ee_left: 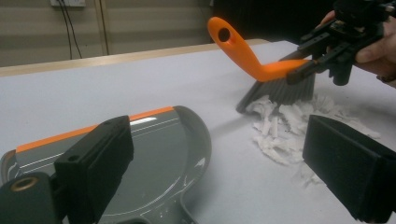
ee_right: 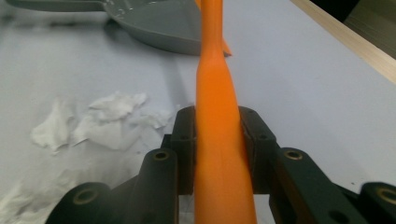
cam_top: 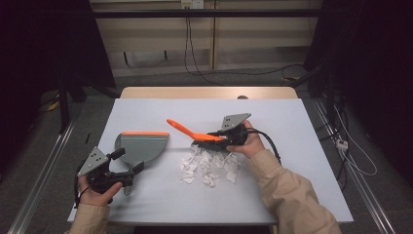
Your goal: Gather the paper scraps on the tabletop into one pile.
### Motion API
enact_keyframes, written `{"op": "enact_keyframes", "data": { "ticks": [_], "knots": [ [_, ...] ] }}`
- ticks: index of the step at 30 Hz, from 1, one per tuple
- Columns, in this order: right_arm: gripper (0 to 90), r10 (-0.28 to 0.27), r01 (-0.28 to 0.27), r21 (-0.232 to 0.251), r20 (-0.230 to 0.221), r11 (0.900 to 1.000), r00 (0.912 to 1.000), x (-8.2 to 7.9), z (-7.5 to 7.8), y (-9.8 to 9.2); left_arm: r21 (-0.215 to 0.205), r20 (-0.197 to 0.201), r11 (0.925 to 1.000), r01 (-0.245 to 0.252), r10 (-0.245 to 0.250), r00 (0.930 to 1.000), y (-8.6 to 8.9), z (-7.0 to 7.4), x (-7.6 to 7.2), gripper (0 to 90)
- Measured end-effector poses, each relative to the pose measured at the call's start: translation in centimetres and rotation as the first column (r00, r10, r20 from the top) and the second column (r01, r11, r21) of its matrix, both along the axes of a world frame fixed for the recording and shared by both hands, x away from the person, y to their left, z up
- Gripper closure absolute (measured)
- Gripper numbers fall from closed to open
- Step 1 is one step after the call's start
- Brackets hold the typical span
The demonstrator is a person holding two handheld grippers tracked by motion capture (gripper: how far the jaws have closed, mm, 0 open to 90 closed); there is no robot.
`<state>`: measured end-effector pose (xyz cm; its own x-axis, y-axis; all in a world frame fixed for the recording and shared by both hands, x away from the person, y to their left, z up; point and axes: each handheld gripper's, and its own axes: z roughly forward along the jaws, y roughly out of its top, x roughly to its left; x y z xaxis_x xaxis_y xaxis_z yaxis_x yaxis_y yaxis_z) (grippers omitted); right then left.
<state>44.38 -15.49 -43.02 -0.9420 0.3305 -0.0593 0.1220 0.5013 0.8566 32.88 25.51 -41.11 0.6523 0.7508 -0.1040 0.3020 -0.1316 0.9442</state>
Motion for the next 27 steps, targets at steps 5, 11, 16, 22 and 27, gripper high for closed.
{"op": "enact_keyframes", "data": {
  "ticks": [5, 11, 16, 22, 27],
  "knots": [
    [70.7, 0.042, -0.042, 0.002, 0.008, 0.999, 0.9991, -1.5, 0.6, -0.1, 0.000, 0.001, 1.0000, -0.002, 0.002, 1.0000, 0.0, 0.1, -0.1, 8.5],
    [70.7, 0.042, -0.043, 0.031, 0.033, 0.999, 0.9986, -2.4, 2.3, -0.3, 0.002, 0.003, 1.0000, -0.001, 0.001, 1.0000, -0.1, 0.1, -0.1, 8.5],
    [70.7, 0.006, -0.009, 0.056, 0.048, 0.998, 0.9988, -2.6, 3.1, -1.1, 0.001, 0.001, 1.0000, 0.002, -0.002, 1.0000, -0.1, 0.0, 0.0, 8.5],
    [70.7, -0.087, 0.081, 0.103, 0.056, 0.991, 0.9947, -2.2, 3.7, -2.5, 0.001, -0.001, 1.0000, 0.007, -0.007, 1.0000, -0.2, -0.1, 0.1, 8.5],
    [70.7, -0.171, 0.167, 0.078, 0.046, 0.983, 0.9843, -1.4, 3.2, -3.7, -0.001, -0.003, 1.0000, 0.009, -0.009, 1.0000, -0.2, -0.1, 0.1, 8.5]
  ]
}}
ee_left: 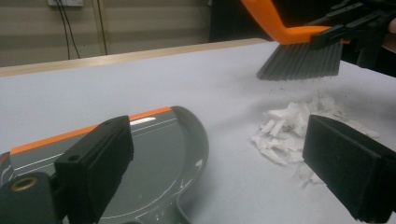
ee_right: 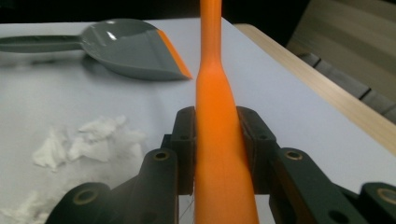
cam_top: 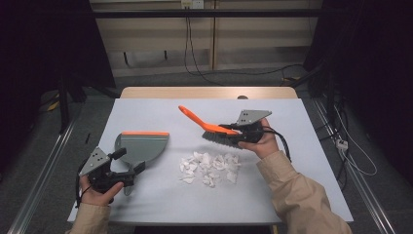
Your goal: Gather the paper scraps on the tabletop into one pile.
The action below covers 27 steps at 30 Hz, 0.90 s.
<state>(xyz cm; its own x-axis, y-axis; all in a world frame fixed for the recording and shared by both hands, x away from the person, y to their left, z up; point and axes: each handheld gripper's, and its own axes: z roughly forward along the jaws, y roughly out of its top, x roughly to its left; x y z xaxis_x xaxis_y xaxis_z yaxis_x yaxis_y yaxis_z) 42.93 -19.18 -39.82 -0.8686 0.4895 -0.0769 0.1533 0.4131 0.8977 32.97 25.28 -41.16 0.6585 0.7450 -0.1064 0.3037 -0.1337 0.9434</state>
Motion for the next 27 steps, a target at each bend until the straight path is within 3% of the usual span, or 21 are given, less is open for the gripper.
{"op": "enact_keyframes", "data": {
  "ticks": [7, 12, 14, 16, 19, 21, 24, 27],
  "knots": [
    [70.6, -0.128, 0.127, -0.030, -0.047, 0.991, 0.9906, 0.9, -1.8, -2.8, -0.003, -0.003, 1.0000, -0.001, 0.001, 1.0000, 0.1, 0.0, 0.0, 8.5],
    [70.5, -0.170, 0.167, -0.040, -0.081, 0.985, 0.9821, 0.5, -2.7, -3.6, 0.002, -0.002, 1.0000, -0.001, 0.001, 1.0000, 0.1, -0.1, 0.0, 8.5],
    [70.2, -0.208, 0.203, -0.055, -0.091, 0.978, 0.9740, 0.3, -2.6, -3.6, 0.002, -0.002, 1.0000, 0.001, -0.001, 1.0000, 0.0, 0.0, 0.0, 8.5],
    [69.7, -0.235, 0.225, -0.089, -0.133, 0.970, 0.9628, 0.2, -2.4, -3.5, 0.002, -0.001, 1.0000, 0.004, -0.004, 1.0000, -0.1, 0.0, 0.0, 8.5],
    [65.2, -0.270, 0.248, -0.143, -0.163, 0.958, 0.9488, 0.0, -1.9, -3.1, -0.001, 0.002, 1.0000, 0.006, -0.006, 1.0000, -0.1, 0.1, 0.0, 8.4],
    [63.8, -0.294, 0.267, -0.170, -0.162, 0.948, 0.9419, -0.1, -1.5, -3.0, -0.001, 0.000, 1.0000, 0.008, -0.008, 1.0000, -0.1, 0.1, 0.0, 8.5],
    [61.3, -0.314, 0.282, -0.182, -0.180, 0.942, 0.9323, 0.2, -1.1, -2.5, 0.000, 0.001, 0.9999, 0.012, -0.012, 0.9999, -0.2, 0.1, 0.1, 8.5],
    [70.2, -0.325, 0.280, -0.220, -0.206, 0.935, 0.9229, 0.6, -1.2, -1.9, -0.002, 0.005, 0.9998, 0.018, -0.018, 0.9998, -0.3, 0.2, 0.1, 8.5]
  ]
}}
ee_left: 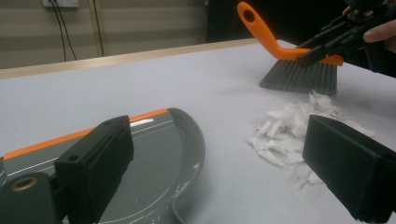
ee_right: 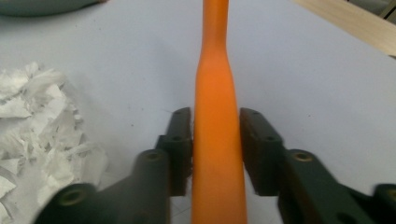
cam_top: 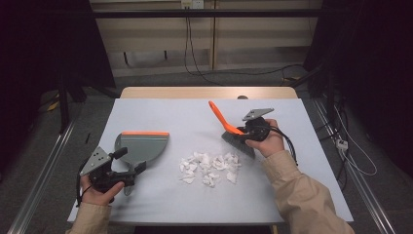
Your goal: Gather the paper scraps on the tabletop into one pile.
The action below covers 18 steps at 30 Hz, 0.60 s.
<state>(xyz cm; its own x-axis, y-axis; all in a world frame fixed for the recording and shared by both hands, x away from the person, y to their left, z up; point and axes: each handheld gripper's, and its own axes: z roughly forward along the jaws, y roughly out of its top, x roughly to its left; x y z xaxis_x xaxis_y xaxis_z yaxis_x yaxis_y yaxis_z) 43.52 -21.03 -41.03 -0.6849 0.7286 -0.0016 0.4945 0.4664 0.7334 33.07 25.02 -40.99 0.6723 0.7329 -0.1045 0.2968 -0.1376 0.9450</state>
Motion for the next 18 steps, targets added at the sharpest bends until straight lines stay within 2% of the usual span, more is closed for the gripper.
{"op": "enact_keyframes", "data": {
  "ticks": [2, 6, 8, 12, 15, 18],
  "knots": [
    [70.7, -0.033, 0.033, 0.018, -0.018, 0.999, 0.9993, 0.0, -0.1, 0.2, -0.001, 0.001, 1.0000, 0.003, -0.003, 1.0000, 0.0, 0.0, 0.0, 8.5],
    [70.9, -0.092, 0.092, -0.003, -0.035, 0.996, 0.9951, -0.4, 0.1, 0.4, -0.003, 0.000, 1.0000, 0.009, -0.009, 1.0000, 0.1, 0.0, 0.0, 8.5],
    [71.0, -0.138, 0.138, -0.005, -0.037, 0.990, 0.9897, -0.6, 0.3, 0.6, -0.004, -0.001, 0.9999, 0.012, -0.012, 0.9999, 0.1, -0.1, 0.1, 8.5],
    [71.1, -0.204, 0.204, 0.033, -0.009, 0.978, 0.9789, -1.2, 1.6, 1.2, -0.003, 0.003, 0.9997, 0.022, -0.022, 0.9997, -0.1, 0.0, 0.0, 8.5],
    [71.0, -0.237, 0.237, 0.115, -0.009, 0.965, 0.9714, -1.9, 3.0, 2.1, -0.003, 0.005, 0.9996, 0.028, -0.028, 0.9996, -0.2, 0.0, 0.0, 8.5],
    [71.0, -0.251, 0.253, 0.193, -0.033, 0.948, 0.9674, -3.0, 4.0, 3.8, -0.002, 0.006, 0.9995, 0.031, -0.031, 0.9995, -0.2, 0.0, 0.1, 8.5]
  ]
}}
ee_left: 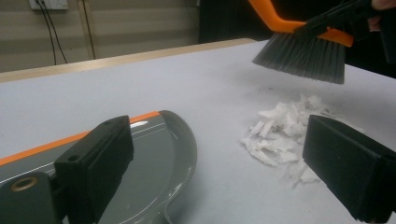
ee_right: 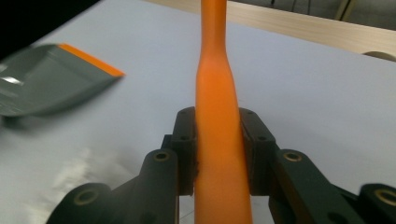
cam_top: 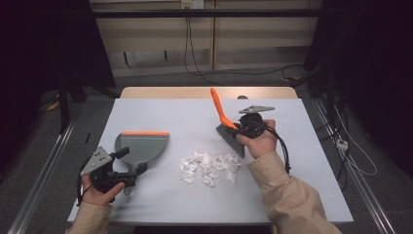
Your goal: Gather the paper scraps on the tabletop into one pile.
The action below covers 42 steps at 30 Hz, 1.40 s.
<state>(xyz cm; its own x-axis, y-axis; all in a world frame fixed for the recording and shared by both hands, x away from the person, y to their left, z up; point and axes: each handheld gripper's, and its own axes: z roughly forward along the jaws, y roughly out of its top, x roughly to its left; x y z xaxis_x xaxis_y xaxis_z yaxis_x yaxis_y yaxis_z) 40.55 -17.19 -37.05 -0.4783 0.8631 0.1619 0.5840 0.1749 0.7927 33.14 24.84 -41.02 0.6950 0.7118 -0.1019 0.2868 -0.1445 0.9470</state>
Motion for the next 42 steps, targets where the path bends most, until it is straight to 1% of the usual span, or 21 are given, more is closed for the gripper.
{"op": "enact_keyframes", "data": {
  "ticks": [3, 5, 7, 9, 11, 14, 16, 17, 20, 23, 25, 26, 28, 31, 32, 33, 34, 35, 37, 38, 42],
  "knots": [
    [71.0, 0.031, -0.031, 0.017, 0.017, 0.999, 0.9994, -1.2, 0.2, 2.4, -0.003, 0.001, 1.0000, -0.002, 0.002, 1.0000, 0.1, 0.0, -0.1, 8.5],
    [71.0, 0.056, -0.057, 0.048, 0.019, 0.997, 0.9982, -1.9, -0.1, 4.0, -0.007, -0.001, 1.0000, -0.005, 0.005, 1.0000, 0.2, 0.1, -0.2, 8.5],
    [71.0, 0.080, -0.079, 0.083, 0.002, 0.993, 0.9968, -2.5, -0.4, 5.4, -0.007, 0.003, 1.0000, -0.004, 0.004, 1.0000, 0.2, 0.2, -0.3, 8.5],
    [71.0, 0.103, -0.103, 0.092, 0.003, 0.990, 0.9946, -2.9, -0.7, 6.9, -0.007, 0.007, 1.0000, -0.004, 0.005, 1.0000, 0.2, 0.3, -0.4, 8.5],
    [71.0, 0.126, -0.125, 0.105, -0.009, 0.987, 0.9919, -3.3, -0.8, 8.3, -0.009, 0.009, 0.9999, -0.004, 0.004, 1.0000, 0.2, 0.3, -0.4, 8.5],
    [71.0, 0.151, -0.146, 0.133, -0.027, 0.980, 0.9882, -3.8, -1.0, 10.0, -0.009, 0.007, 0.9999, -0.008, 0.008, 0.9999, 0.3, 0.3, -0.5, 8.4],
    [71.0, 0.153, -0.146, 0.151, -0.037, 0.978, 0.9876, -4.0, -1.2, 10.9, -0.007, 0.007, 1.0000, -0.007, 0.007, 0.9999, 0.3, 0.3, -0.5, 8.5],
    [71.0, 0.155, -0.148, 0.152, -0.035, 0.977, 0.9873, -4.2, -1.3, 11.3, -0.007, 0.008, 0.9999, -0.008, 0.008, 0.9999, 0.3, 0.3, -0.5, 8.4],
    [71.0, 0.168, -0.158, 0.161, -0.048, 0.974, 0.9846, -4.6, -1.7, 12.6, -0.003, 0.012, 1.0000, -0.006, 0.006, 0.9999, 0.4, 0.2, -0.5, 8.4],
    [71.0, 0.175, -0.165, 0.147, -0.053, 0.975, 0.9832, -4.9, -2.3, 13.6, -0.010, 0.004, 0.9999, -0.005, 0.005, 1.0000, 0.4, 0.2, -0.6, 8.3],
    [71.0, 0.168, -0.158, 0.142, -0.063, 0.977, 0.9838, -5.0, -2.8, 14.0, -0.010, 0.005, 0.9999, -0.007, 0.007, 1.0000, 0.4, 0.1, -0.6, 8.3],
    [71.0, 0.172, -0.161, 0.149, -0.068, 0.976, 0.9827, -5.0, -3.1, 14.1, -0.010, 0.004, 0.9999, -0.008, 0.008, 1.0000, 0.4, 0.2, -0.6, 8.3],
    [71.0, 0.163, -0.149, 0.156, -0.085, 0.976, 0.9829, -5.0, -3.8, 14.2, -0.008, 0.007, 1.0000, -0.006, 0.006, 1.0000, 0.3, 0.2, -0.7, 8.3],
    [71.0, 0.147, -0.132, 0.143, -0.096, 0.981, 0.9845, -4.9, -4.7, 14.2, -0.001, 0.007, 1.0000, -0.001, 0.001, 1.0000, 0.2, 0.1, -0.7, 8.3],
    [71.0, 0.145, -0.133, 0.130, -0.094, 0.983, 0.9848, -4.9, -4.9, 14.2, 0.000, 0.006, 1.0000, 0.000, 0.000, 1.0000, 0.1, 0.1, -0.7, 8.3],
    [71.0, 0.132, -0.121, 0.123, -0.088, 0.985, 0.9873, -4.8, -5.1, 14.1, 0.001, 0.007, 1.0000, 0.000, 0.000, 1.0000, 0.1, 0.1, -0.6, 8.3],
    [71.0, 0.125, -0.114, 0.126, -0.090, 0.986, 0.9880, -4.7, -5.1, 14.0, 0.002, 0.009, 1.0000, 0.000, 0.000, 1.0000, 0.1, 0.1, -0.6, 8.3],
    [71.0, 0.124, -0.110, 0.132, -0.098, 0.985, 0.9875, -4.6, -5.2, 13.8, 0.002, 0.009, 1.0000, 0.000, 0.000, 1.0000, 0.2, 0.1, -0.6, 8.3],
    [70.9, 0.111, -0.098, 0.121, -0.101, 0.988, 0.9888, -4.4, -5.3, 13.4, 0.001, 0.007, 1.0000, -0.002, 0.002, 1.0000, 0.2, 0.1, -0.7, 8.3],
    [70.9, 0.109, -0.095, 0.125, -0.109, 0.988, 0.9881, -4.4, -5.3, 13.2, 0.001, 0.007, 1.0000, -0.004, 0.004, 1.0000, 0.2, 0.1, -0.7, 8.3],
    [70.9, 0.076, -0.062, 0.117, -0.115, 0.991, 0.9905, -4.3, -5.2, 12.2, 0.003, 0.006, 1.0000, -0.006, 0.006, 1.0000, 0.2, 0.1, -0.7, 8.4]
  ]
}}
